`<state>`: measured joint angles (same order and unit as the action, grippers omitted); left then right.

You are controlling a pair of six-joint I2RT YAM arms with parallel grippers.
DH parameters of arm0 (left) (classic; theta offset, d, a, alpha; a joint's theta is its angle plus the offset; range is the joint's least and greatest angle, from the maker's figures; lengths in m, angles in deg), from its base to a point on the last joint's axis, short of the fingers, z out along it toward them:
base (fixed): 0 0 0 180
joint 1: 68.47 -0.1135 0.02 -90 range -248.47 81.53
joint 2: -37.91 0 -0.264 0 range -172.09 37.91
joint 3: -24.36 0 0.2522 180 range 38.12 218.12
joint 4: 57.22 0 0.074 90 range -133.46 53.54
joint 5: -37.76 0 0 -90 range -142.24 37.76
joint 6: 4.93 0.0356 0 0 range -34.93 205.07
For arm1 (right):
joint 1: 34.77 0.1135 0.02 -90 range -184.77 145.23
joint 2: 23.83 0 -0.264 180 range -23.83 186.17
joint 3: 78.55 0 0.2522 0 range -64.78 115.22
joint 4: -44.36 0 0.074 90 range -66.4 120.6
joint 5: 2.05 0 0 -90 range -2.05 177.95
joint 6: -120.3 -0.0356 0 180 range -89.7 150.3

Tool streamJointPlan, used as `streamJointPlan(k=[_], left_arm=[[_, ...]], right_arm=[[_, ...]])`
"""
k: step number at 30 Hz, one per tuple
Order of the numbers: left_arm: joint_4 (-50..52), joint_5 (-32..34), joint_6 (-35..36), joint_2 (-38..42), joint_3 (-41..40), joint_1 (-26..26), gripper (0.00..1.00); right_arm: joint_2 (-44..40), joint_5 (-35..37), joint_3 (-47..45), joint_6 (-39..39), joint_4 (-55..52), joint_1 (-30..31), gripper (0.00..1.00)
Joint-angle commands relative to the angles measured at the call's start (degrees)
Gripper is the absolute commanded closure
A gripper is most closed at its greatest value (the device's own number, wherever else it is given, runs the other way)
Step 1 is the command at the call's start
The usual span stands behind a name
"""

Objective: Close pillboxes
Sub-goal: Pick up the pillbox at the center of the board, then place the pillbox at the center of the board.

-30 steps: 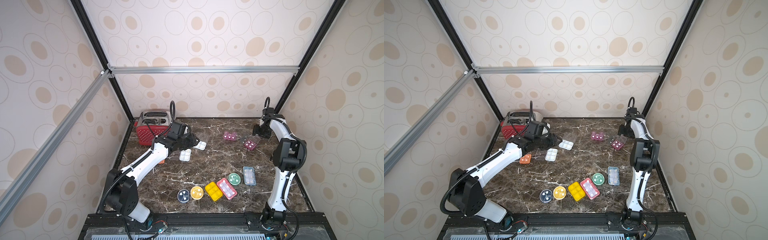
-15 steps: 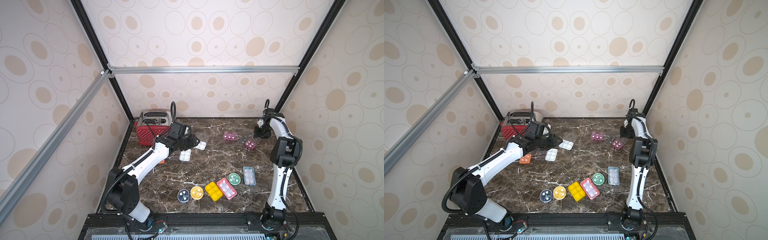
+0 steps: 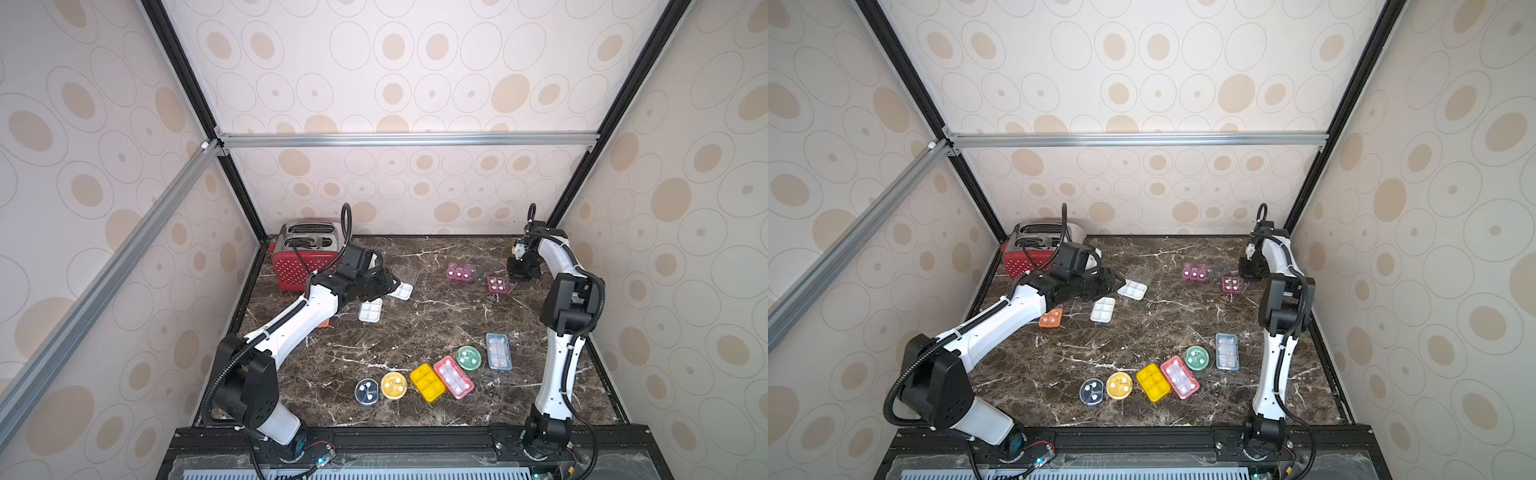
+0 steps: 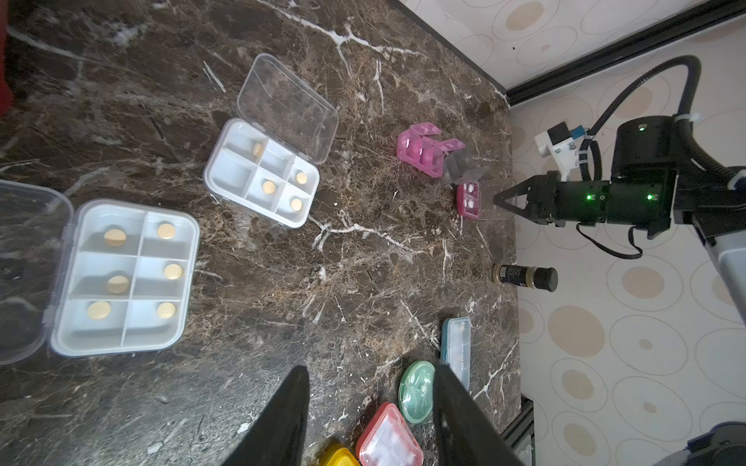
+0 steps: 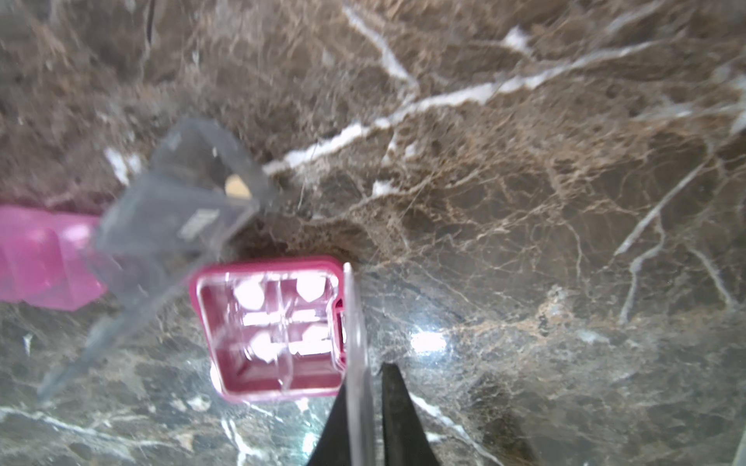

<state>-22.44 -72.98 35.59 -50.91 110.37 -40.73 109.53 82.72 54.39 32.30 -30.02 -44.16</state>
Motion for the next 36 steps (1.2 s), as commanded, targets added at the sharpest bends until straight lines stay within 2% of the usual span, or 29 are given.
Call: streamJointPlan(k=[1,6,12,19,22,27,36], left_arm=[[-0.9,-0.2,-0.8,0.9,0.0,-0.4,0.50],[-1.7,-0.7,-1.2,1.8,-1.4,-0.4,0.49],[-1.9,-0.3,-1.0,3.5,-3.4,-0.4,0.49],[-3.4,-0.3,-0.3,4.0,-8.4,-0.2,0.48],[-5.0,-0.2,0.1,2.6,-10.4,0.0,0.48],[-15.0,3.4,-5.4,6.0,-18.9,0.3,0.49],[-17.5,5.6,-7.1,9.1,-27.3,1.4,0.49]], right_arm=[[-5.4,0.9,-3.8,1.2,-0.1,0.0,0.87],[-8.5,1.5,-7.9,1.3,0.9,0.7,0.93],[-15.1,4.6,-14.3,-0.1,0.8,3.5,0.94],[-26.7,5.6,-26.7,-2.5,2.3,13.3,1.00],[-28.7,10.9,-28.2,-5.1,0.6,20.2,1.00],[-26.7,25.0,-24.1,-8.1,-3.9,33.7,1.00],[-15.4,26.7,-12.4,-12.1,-6.3,46.7,1.00]])
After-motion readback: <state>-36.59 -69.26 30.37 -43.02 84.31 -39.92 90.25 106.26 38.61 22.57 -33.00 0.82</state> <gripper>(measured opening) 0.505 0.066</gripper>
